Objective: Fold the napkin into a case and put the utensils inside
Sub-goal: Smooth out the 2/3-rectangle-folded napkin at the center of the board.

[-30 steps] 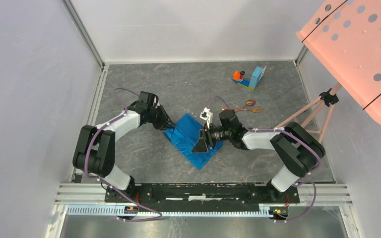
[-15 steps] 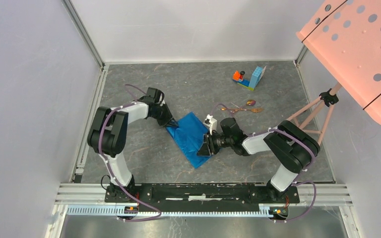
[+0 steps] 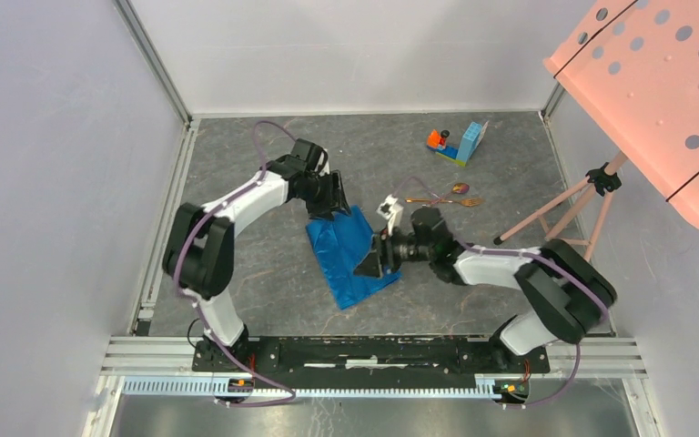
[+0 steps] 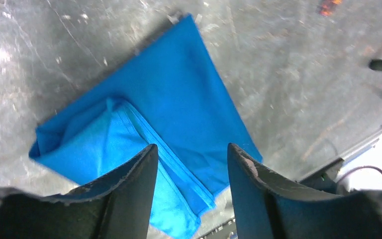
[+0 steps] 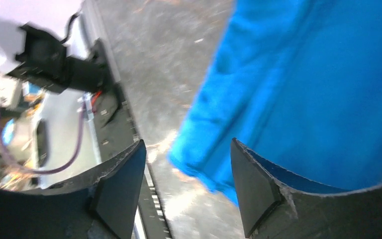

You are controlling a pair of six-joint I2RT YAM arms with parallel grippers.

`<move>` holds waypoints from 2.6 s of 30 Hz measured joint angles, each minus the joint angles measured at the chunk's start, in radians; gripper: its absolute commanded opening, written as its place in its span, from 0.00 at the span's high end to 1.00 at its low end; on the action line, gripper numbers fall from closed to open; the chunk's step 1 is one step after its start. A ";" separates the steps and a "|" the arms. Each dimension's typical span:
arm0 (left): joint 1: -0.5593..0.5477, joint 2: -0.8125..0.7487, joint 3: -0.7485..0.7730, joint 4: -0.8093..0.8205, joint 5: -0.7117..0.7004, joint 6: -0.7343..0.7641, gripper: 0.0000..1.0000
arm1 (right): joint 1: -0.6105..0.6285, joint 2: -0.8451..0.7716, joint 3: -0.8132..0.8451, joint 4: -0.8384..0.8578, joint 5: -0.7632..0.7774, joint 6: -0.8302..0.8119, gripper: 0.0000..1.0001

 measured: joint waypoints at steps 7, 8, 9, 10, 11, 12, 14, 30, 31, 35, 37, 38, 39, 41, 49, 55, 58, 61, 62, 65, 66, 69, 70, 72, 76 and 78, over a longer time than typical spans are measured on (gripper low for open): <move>-0.005 -0.303 -0.089 -0.026 -0.011 -0.002 0.37 | -0.253 -0.100 0.023 -0.298 0.013 -0.206 0.26; -0.002 -0.351 -0.127 -0.022 -0.015 -0.006 0.38 | -0.279 -0.100 0.021 -0.335 0.013 -0.227 0.27; -0.002 -0.385 -0.161 -0.019 -0.016 -0.012 0.39 | -0.293 -0.099 0.021 -0.354 0.014 -0.240 0.27; -0.001 -0.420 -0.206 -0.008 -0.021 -0.023 0.39 | -0.310 -0.096 0.021 -0.376 0.015 -0.258 0.27; -0.001 -0.443 -0.251 0.001 -0.023 -0.035 0.39 | -0.318 -0.092 0.021 -0.397 0.023 -0.277 0.27; -0.001 -0.455 -0.294 0.007 -0.023 -0.045 0.39 | -0.319 -0.091 0.021 -0.418 0.035 -0.291 0.27; -0.001 -0.457 -0.367 0.022 -0.023 -0.066 0.43 | -0.306 -0.094 0.021 -0.451 0.056 -0.314 0.27; -0.057 -0.426 -0.608 0.199 0.005 -0.191 0.68 | -0.062 0.016 0.048 -0.123 0.037 -0.013 0.38; -0.064 -0.423 -0.613 0.204 0.005 -0.195 0.69 | -0.063 0.066 0.056 -0.085 0.020 0.019 0.40; -0.079 -0.389 -0.631 0.229 0.003 -0.206 0.71 | -0.063 0.187 0.097 0.001 -0.022 0.096 0.41; -0.080 -0.361 -0.637 0.242 0.002 -0.209 0.73 | -0.062 0.220 0.128 0.027 -0.036 0.116 0.41; -0.079 -0.353 -0.639 0.248 0.008 -0.212 0.73 | -0.063 0.232 0.145 0.037 -0.041 0.121 0.41; -0.079 -0.351 -0.639 0.251 0.012 -0.215 0.73 | -0.063 0.243 0.163 0.046 -0.043 0.123 0.41; -0.080 -0.351 -0.640 0.259 0.012 -0.216 0.74 | -0.062 0.267 0.203 0.057 -0.045 0.124 0.41; -0.080 -0.350 -0.642 0.261 0.011 -0.217 0.74 | -0.071 0.380 0.343 0.051 -0.048 0.123 0.37; -0.080 -0.350 -0.643 0.263 0.011 -0.217 0.75 | -0.109 0.422 0.410 0.001 -0.048 0.085 0.37; -0.080 -0.350 -0.645 0.265 0.012 -0.217 0.75 | -0.121 0.439 0.432 -0.019 -0.048 0.068 0.37; -0.080 -0.350 -0.645 0.266 0.012 -0.217 0.75 | -0.122 0.459 0.450 -0.027 -0.049 0.059 0.37; -0.080 -0.350 -0.645 0.266 0.012 -0.217 0.75 | -0.122 0.468 0.455 -0.029 -0.049 0.056 0.38; -0.080 -0.350 -0.645 0.266 0.012 -0.217 0.75 | -0.121 0.490 0.463 -0.034 -0.050 0.051 0.40; -0.080 -0.350 -0.645 0.267 0.012 -0.217 0.75 | -0.121 0.494 0.463 -0.032 -0.053 0.051 0.40; -0.080 -0.351 -0.646 0.267 0.012 -0.217 0.75 | -0.121 0.496 0.467 -0.033 -0.060 0.051 0.45; -0.080 -0.351 -0.646 0.267 0.012 -0.217 0.75 | -0.121 0.497 0.467 -0.032 -0.062 0.053 0.46; -0.080 -0.351 -0.646 0.267 0.012 -0.217 0.75 | -0.121 0.497 0.464 -0.023 -0.068 0.061 0.48; -0.080 -0.351 -0.646 0.267 0.012 -0.217 0.75 | -0.111 0.497 0.441 0.015 -0.083 0.078 0.49; -0.080 -0.351 -0.646 0.267 0.012 -0.217 0.75 | -0.103 0.496 0.417 0.033 -0.089 0.085 0.49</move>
